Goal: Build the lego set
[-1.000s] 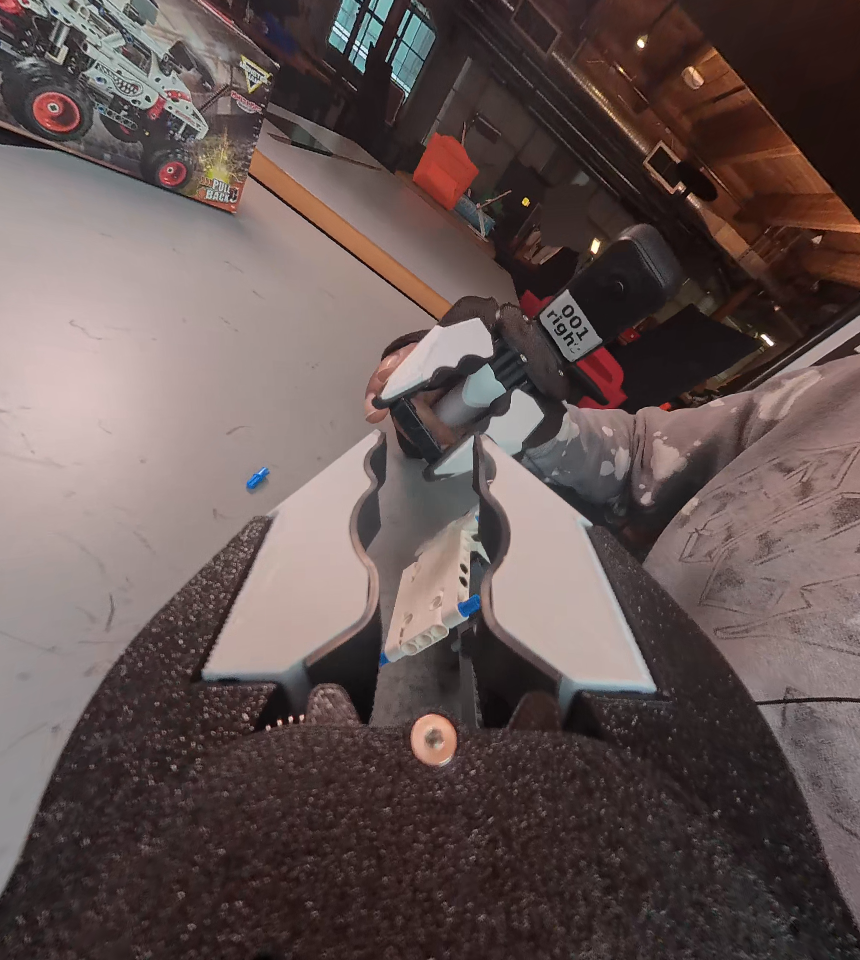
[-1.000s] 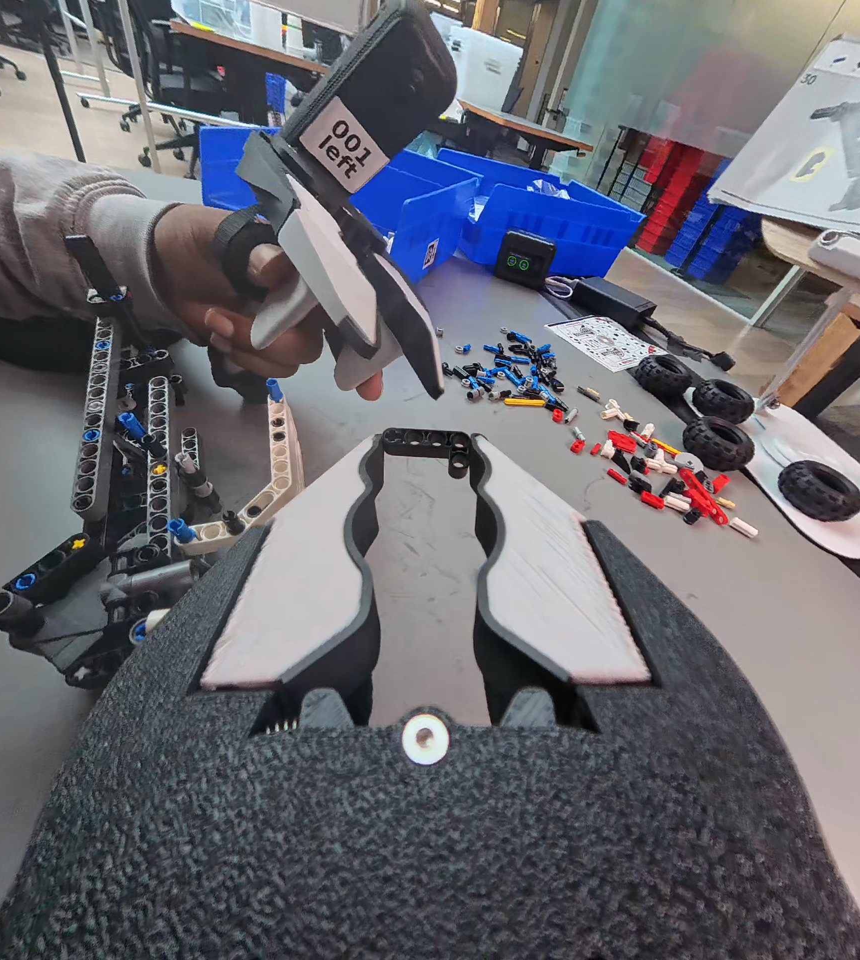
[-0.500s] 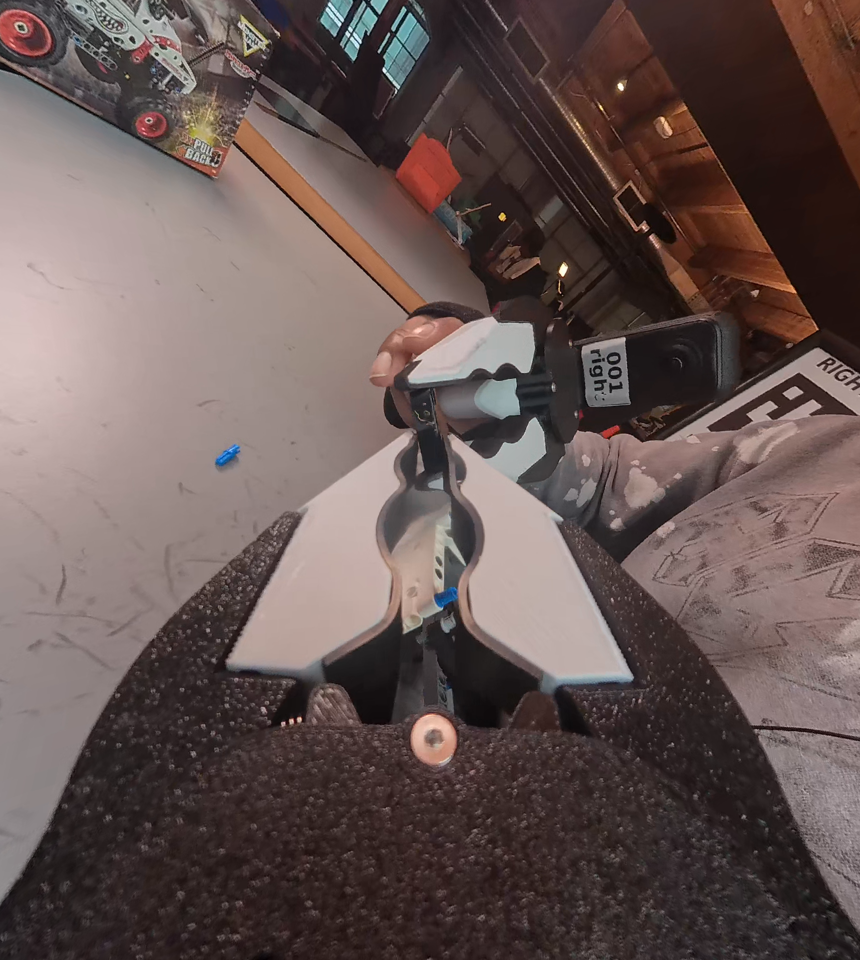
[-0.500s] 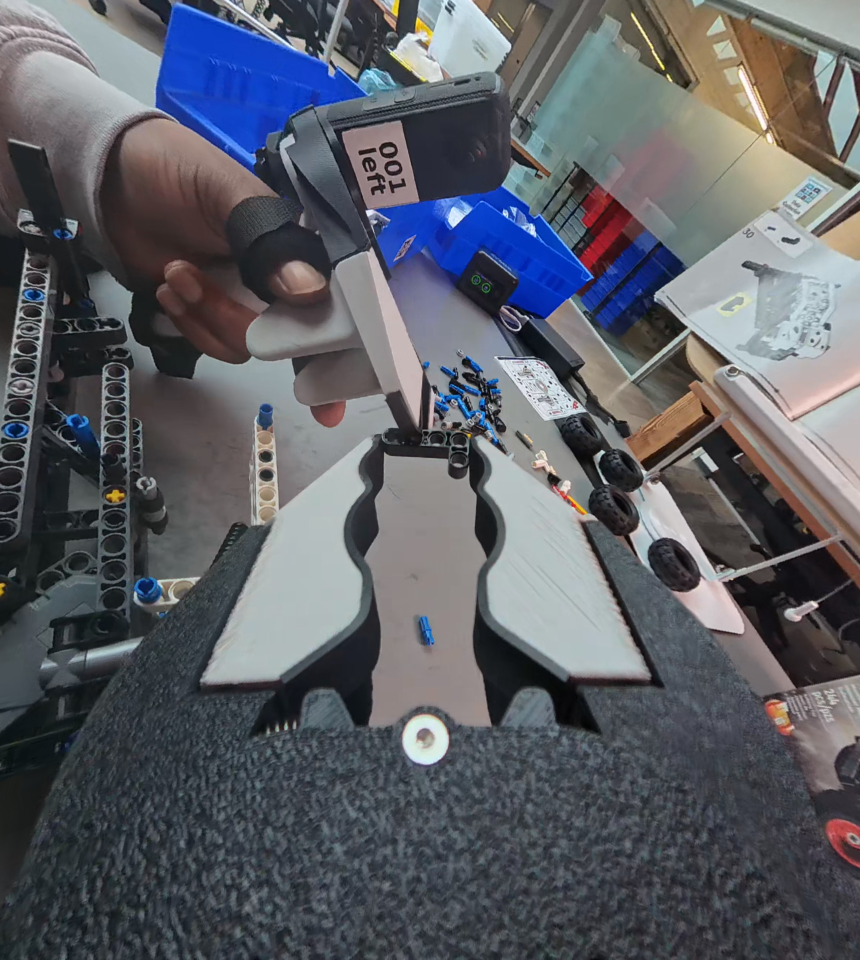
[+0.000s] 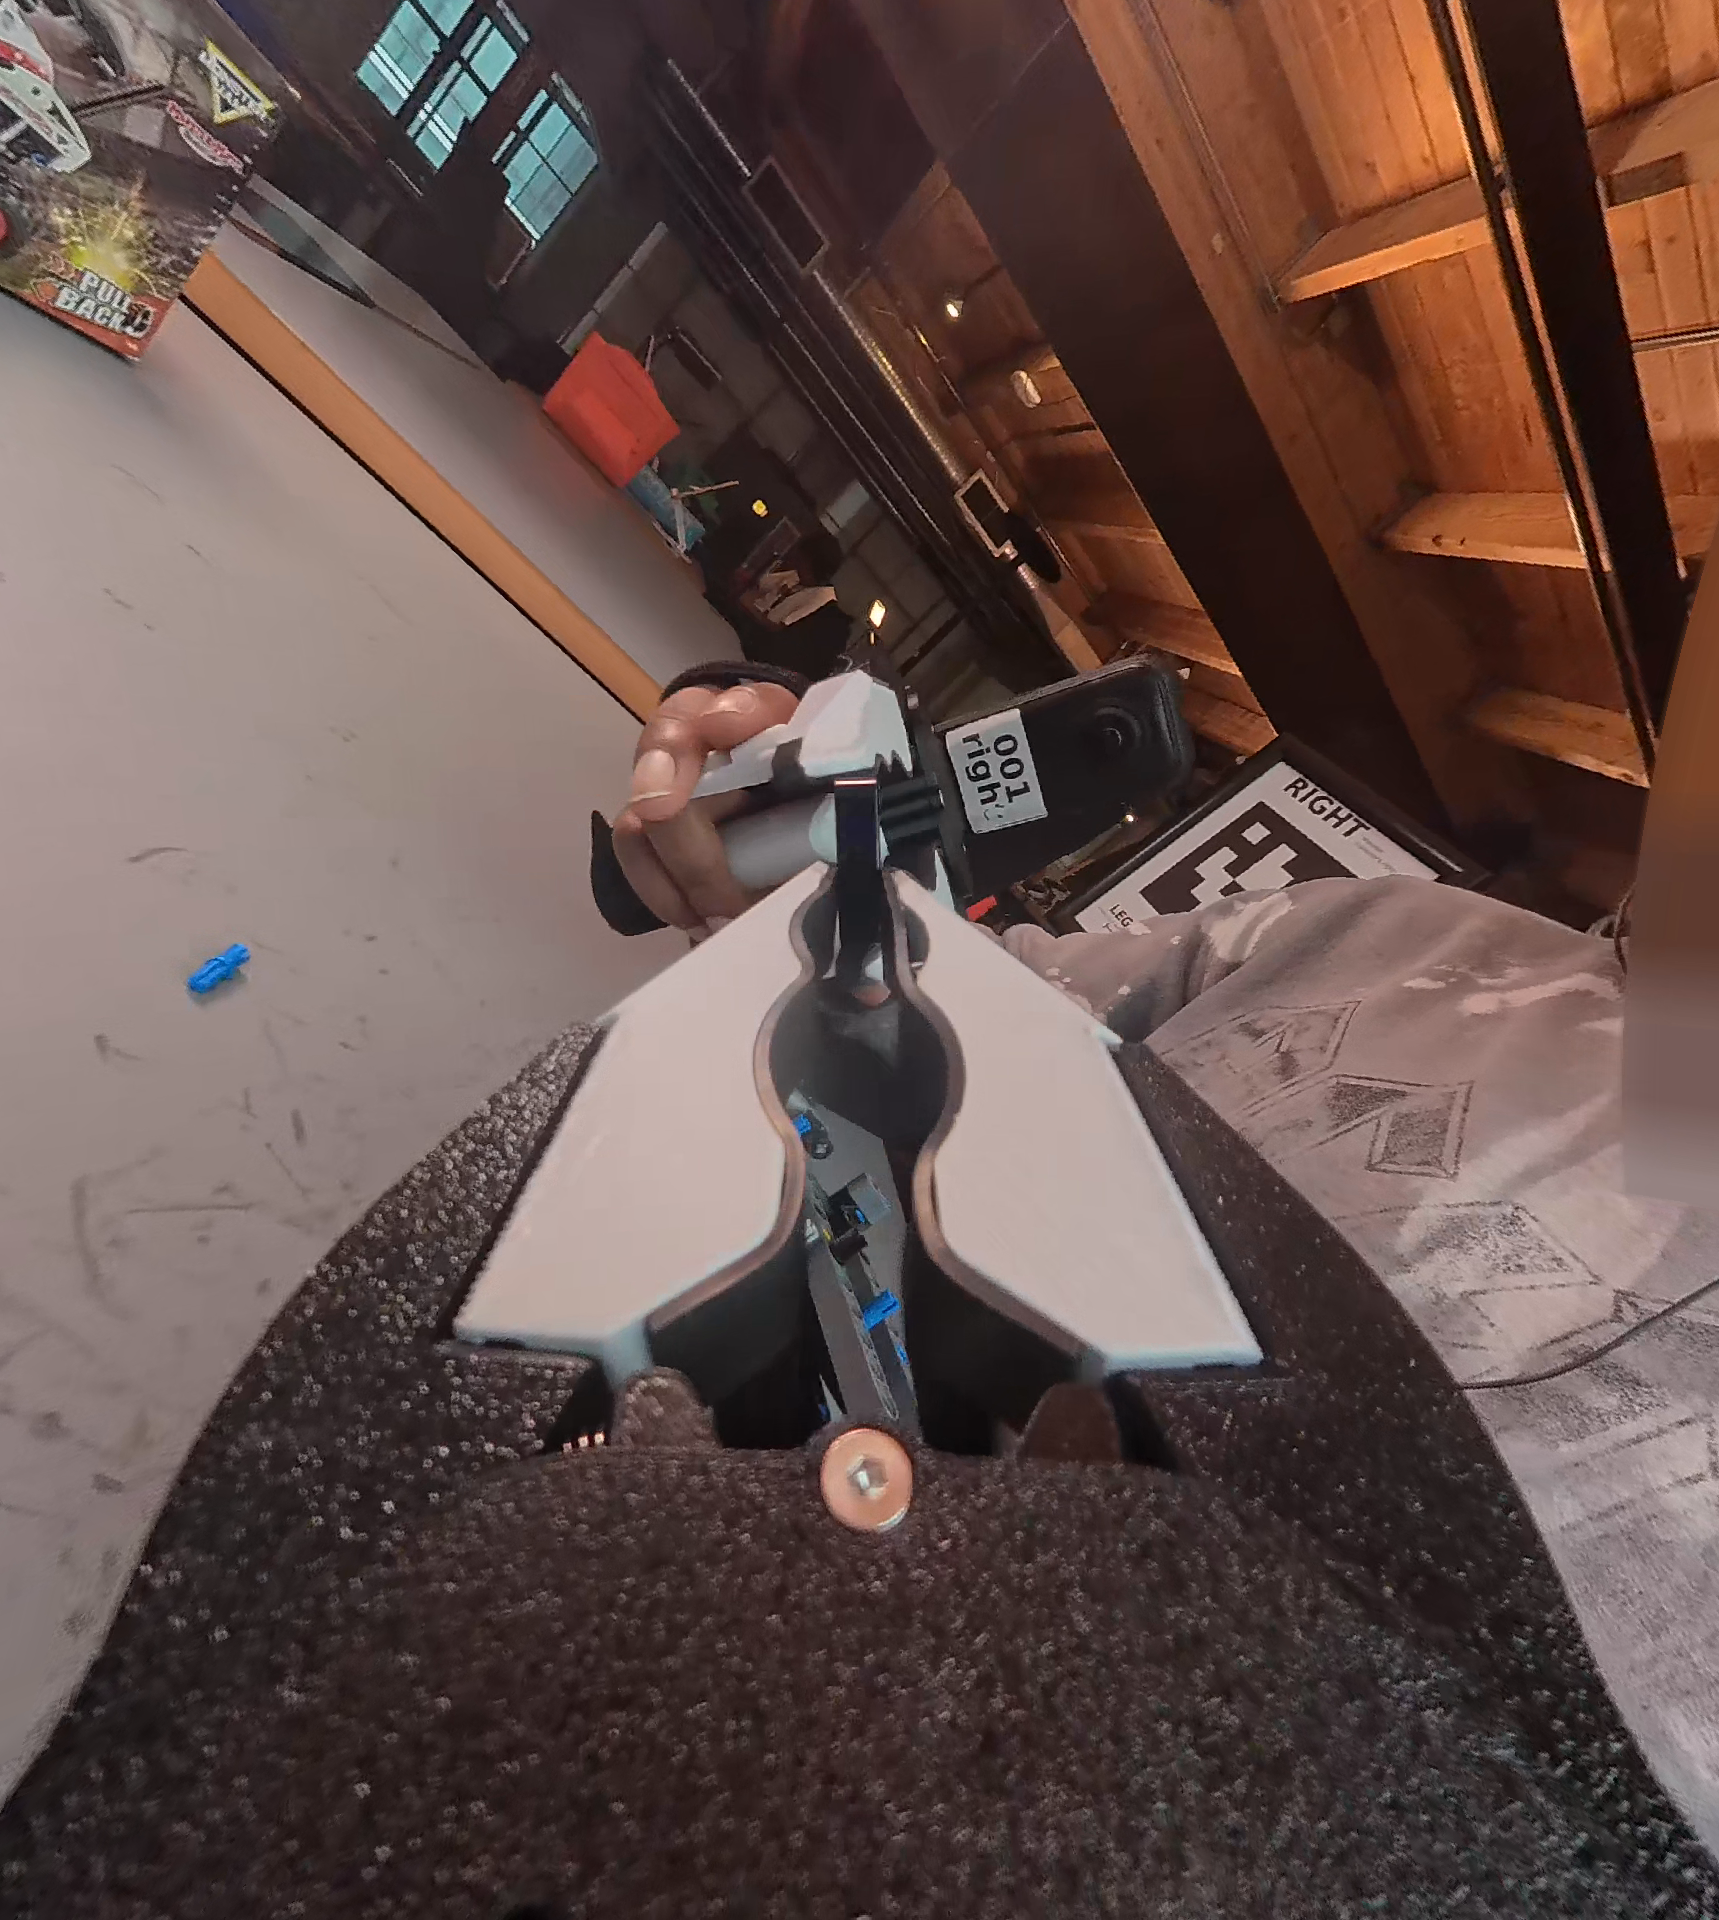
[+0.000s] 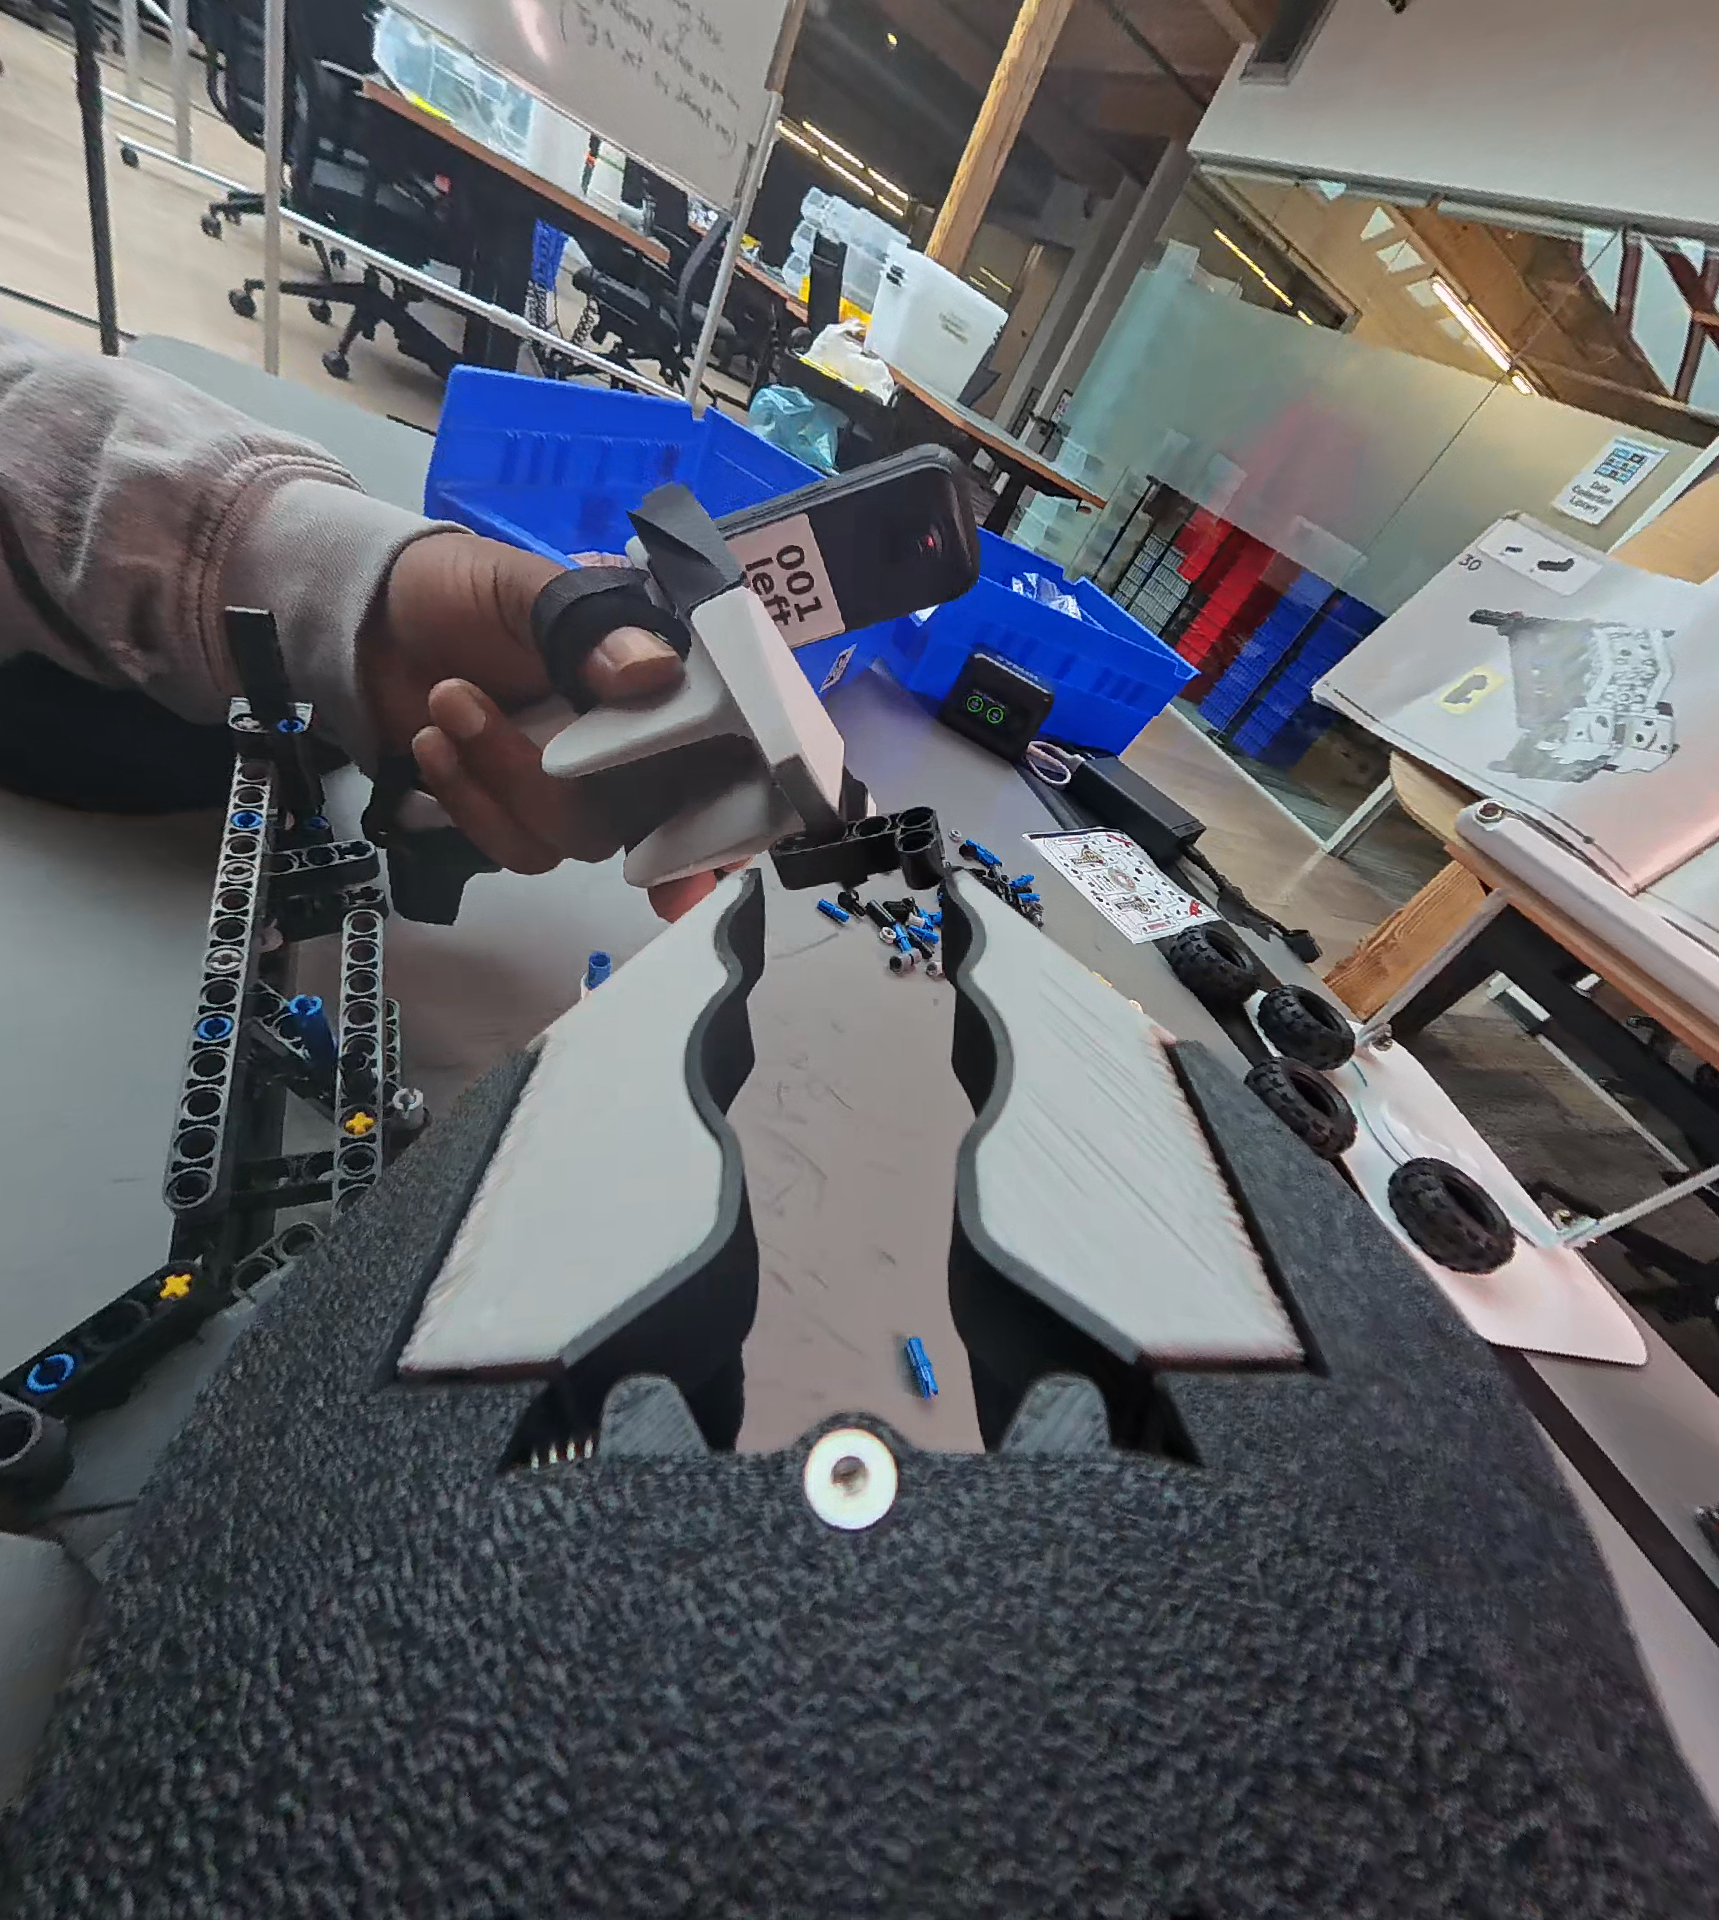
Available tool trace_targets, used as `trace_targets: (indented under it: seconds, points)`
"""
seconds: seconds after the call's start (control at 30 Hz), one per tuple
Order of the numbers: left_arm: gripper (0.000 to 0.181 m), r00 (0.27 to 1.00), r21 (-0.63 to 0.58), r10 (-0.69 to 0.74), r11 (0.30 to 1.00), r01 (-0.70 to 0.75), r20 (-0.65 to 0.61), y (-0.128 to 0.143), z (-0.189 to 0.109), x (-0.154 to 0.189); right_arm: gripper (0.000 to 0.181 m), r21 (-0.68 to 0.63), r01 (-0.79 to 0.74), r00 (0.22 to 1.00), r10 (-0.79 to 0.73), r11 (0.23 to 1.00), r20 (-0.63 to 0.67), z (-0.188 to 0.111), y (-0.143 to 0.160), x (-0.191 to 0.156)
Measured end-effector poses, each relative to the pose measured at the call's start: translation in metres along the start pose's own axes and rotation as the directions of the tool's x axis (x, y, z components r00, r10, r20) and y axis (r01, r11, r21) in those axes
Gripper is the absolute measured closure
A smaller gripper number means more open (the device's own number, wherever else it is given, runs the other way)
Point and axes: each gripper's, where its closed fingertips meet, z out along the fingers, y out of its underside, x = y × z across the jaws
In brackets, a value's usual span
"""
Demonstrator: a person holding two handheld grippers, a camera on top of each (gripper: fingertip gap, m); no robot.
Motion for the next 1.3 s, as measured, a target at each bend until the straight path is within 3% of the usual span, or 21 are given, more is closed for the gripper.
trace_targets:
  seconds: [0.23,0.27,0.3,0.37,0.43,0.67,0.87,1.03,1.13,1.3]
  points:
    - [0.173,0.999,0.003,-0.042,0.999,0.042,-0.014,0.003,0.001,-0.004,0.153,0.006,-0.009,1.000,0.009,1.000,0.006,-0.003,0.003,-0.001]
    - [0.175,0.999,0.026,-0.049,0.998,0.049,-0.003,-0.001,-0.001,-0.007,0.174,-0.002,0.000,0.999,0.001,1.000,0.033,-0.004,0.005,-0.005]
    - [0.175,0.999,0.025,-0.052,0.998,0.051,0.010,-0.001,-0.003,-0.010,0.181,-0.002,0.002,1.000,-0.002,1.000,0.017,-0.004,0.007,-0.004]
    - [0.175,0.999,-0.023,-0.013,1.000,0.014,0.051,0.005,-0.003,-0.014,0.181,0.000,0.011,1.000,-0.011,1.000,-0.029,-0.006,0.009,0.002]
    - [0.175,0.995,-0.029,0.038,0.999,-0.035,0.089,0.004,-0.002,-0.015,0.169,-0.006,0.007,1.000,-0.007,1.000,-0.030,-0.007,0.009,0.004]
    - [0.175,0.997,-0.028,0.040,0.999,-0.038,0.063,0.003,-0.004,-0.011,0.155,-0.001,-0.052,0.998,0.052,0.999,-0.020,-0.010,0.014,0.008]
    - [0.174,0.978,-0.146,0.196,0.972,-0.184,0.072,0.021,0.006,-0.007,0.152,0.082,-0.412,0.903,0.395,0.907,0.171,-0.015,-0.003,0.001]
    - [0.174,0.959,-0.206,0.280,0.942,-0.265,0.050,0.031,0.011,-0.001,0.153,0.059,-0.490,0.848,0.460,0.870,0.265,-0.017,-0.007,-0.008]
    - [0.174,0.955,-0.228,0.293,0.934,-0.276,0.045,0.035,0.012,-0.001,0.163,0.028,-0.498,0.826,0.464,0.867,0.319,-0.017,-0.007,-0.019]
    - [0.174,0.952,-0.243,0.302,0.928,-0.282,0.045,0.037,0.013,-0.001,0.170,0.013,-0.500,0.820,0.468,0.866,0.328,-0.017,-0.005,-0.021]
